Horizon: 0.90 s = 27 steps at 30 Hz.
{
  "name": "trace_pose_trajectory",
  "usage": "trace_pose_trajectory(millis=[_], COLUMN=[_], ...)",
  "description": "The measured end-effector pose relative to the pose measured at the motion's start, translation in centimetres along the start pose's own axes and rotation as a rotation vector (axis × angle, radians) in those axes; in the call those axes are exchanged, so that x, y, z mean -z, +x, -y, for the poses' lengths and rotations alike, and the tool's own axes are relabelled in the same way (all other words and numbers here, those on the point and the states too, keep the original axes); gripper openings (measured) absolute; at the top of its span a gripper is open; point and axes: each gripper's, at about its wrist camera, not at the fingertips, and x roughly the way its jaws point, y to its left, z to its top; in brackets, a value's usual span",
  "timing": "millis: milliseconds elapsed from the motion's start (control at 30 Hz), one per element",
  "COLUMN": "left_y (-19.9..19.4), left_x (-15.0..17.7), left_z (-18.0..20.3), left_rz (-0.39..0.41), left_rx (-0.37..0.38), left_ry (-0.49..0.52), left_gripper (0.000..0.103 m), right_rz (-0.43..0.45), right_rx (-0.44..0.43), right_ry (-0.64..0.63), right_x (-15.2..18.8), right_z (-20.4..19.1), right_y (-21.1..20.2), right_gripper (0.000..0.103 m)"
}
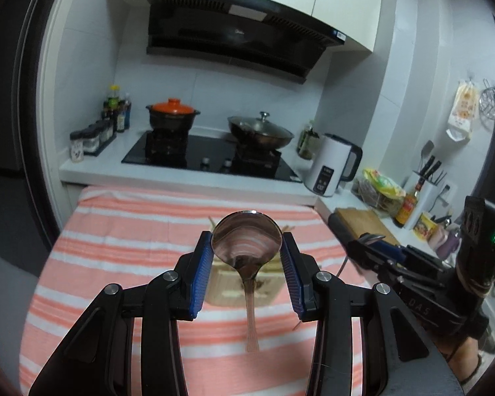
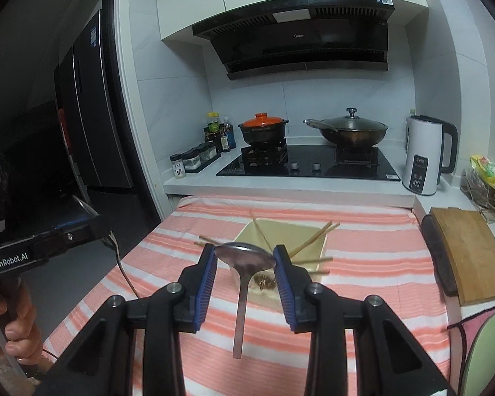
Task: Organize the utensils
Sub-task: 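Lower both spoons into the box and open both tools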
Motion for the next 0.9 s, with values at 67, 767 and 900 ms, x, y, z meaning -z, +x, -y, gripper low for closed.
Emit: trace_pose_trajectory(millis=[67, 767, 900], left_y=[2.0, 20.8, 19.7], left_x=[-2.3, 2.3, 2.4], left_z=[0.1, -2.5, -2.7], left_rz=[0.032, -0.234, -0.218], left_rx=[-0.01, -0.084, -0.103], left_ry=[-0.003, -0.032, -0.03], left_gripper=[0.041, 0.043, 0.058], right_rz=[0.024, -0.284, -0.271], right_rx=[0.018, 0.082, 0.079], right_ry=[-0.006, 0.091, 0.106], right_x=[-1.8, 0.5, 0.3], right_z=[0.5, 7.1, 7.6], right_y=[1.3, 18.4, 17.6], right_gripper=[0.035, 0.036, 0.044])
